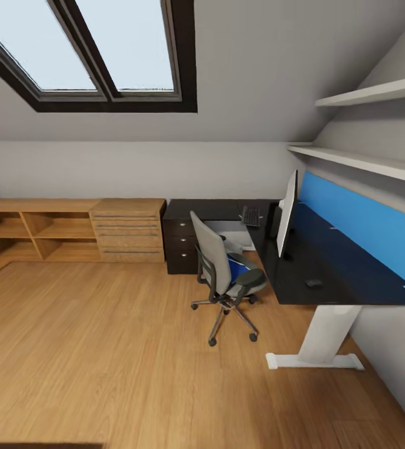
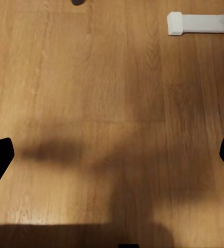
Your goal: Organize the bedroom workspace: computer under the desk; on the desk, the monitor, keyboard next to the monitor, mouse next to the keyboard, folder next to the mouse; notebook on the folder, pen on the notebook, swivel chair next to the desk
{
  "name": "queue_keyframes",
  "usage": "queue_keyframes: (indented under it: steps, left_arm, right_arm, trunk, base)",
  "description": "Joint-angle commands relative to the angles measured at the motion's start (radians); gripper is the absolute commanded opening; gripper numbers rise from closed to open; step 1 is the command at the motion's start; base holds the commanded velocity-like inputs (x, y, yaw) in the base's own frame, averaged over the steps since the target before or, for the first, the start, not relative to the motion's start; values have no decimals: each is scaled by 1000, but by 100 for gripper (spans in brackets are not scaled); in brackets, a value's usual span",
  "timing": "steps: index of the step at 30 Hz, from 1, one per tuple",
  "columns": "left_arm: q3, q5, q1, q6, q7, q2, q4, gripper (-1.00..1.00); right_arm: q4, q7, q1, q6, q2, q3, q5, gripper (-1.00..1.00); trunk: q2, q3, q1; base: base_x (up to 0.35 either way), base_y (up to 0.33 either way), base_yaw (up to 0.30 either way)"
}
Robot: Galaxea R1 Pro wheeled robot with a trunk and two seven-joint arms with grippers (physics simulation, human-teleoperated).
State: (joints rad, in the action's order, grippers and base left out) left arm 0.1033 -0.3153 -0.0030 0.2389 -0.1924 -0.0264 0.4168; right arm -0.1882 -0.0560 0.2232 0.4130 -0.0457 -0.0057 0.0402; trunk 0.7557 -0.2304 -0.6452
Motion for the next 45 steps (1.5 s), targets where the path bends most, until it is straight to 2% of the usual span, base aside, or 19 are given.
queue_keyframes:
  steps: [1, 45]
  left_arm:
    - [8, -7, 0, 3, -8, 1, 1, 100]
    - [7, -8, -1, 3, -14, 2, -6, 100]
  right_arm:
    - [1, -5, 1, 3, 0, 0, 4, 100]
    - [1, -4, 1, 3, 0, 3, 8, 100]
  trunk:
    - [8, -4, -4]
    - [316, -139, -173]
  base:
    - [0, 0, -68]
    - [0, 0, -4]
